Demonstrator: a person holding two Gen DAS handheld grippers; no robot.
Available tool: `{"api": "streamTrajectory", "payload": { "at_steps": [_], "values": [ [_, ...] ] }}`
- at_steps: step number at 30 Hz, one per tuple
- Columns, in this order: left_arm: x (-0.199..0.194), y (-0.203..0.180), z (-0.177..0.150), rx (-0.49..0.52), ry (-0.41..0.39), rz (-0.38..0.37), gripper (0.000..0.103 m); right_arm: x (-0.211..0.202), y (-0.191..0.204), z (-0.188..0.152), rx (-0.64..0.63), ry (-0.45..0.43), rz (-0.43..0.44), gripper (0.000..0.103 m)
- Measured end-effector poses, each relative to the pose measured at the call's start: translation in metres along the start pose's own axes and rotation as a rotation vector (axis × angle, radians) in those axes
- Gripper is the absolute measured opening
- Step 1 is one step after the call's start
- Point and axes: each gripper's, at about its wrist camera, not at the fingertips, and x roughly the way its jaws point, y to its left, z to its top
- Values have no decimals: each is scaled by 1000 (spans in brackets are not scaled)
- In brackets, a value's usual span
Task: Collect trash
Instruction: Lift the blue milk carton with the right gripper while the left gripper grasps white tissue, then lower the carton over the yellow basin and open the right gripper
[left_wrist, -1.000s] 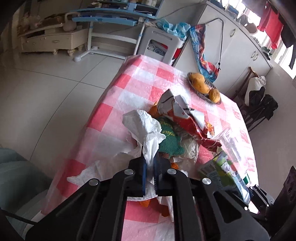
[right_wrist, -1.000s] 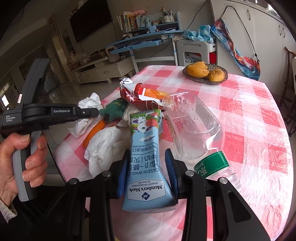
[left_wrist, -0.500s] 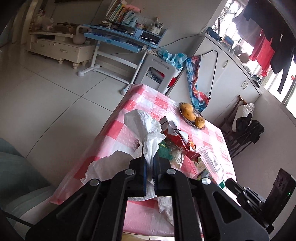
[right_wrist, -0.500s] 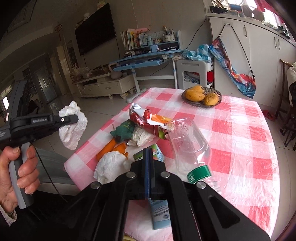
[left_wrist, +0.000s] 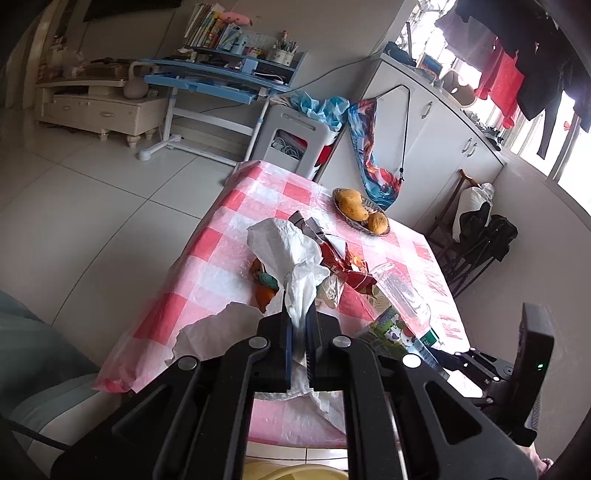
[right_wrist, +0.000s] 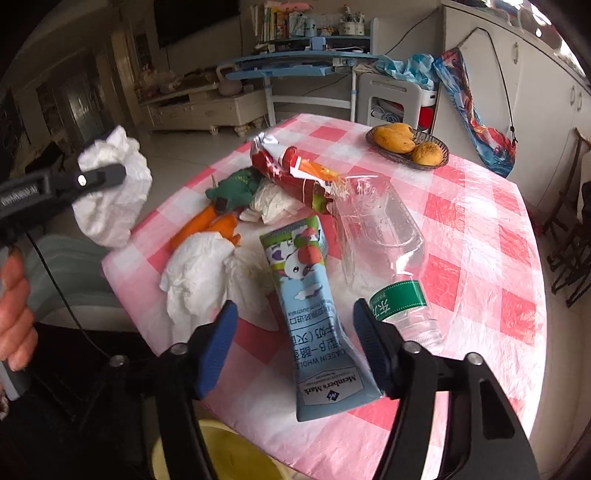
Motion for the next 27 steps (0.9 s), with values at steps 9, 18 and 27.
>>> {"api": "streamTrajectory", "payload": {
  "at_steps": [9,18,27],
  "values": [
    [-28,-12,-12,43,-66,-42,6,-47,-17,0,110,-130,21,28],
    [-49,-21,-32,78,-67,-87,6,-101,42,-47,85,-64,211,28],
    [-58,-29,-50,99,-43,-105,6,-56,86,-123,51,213,250,29]
  ]
}}
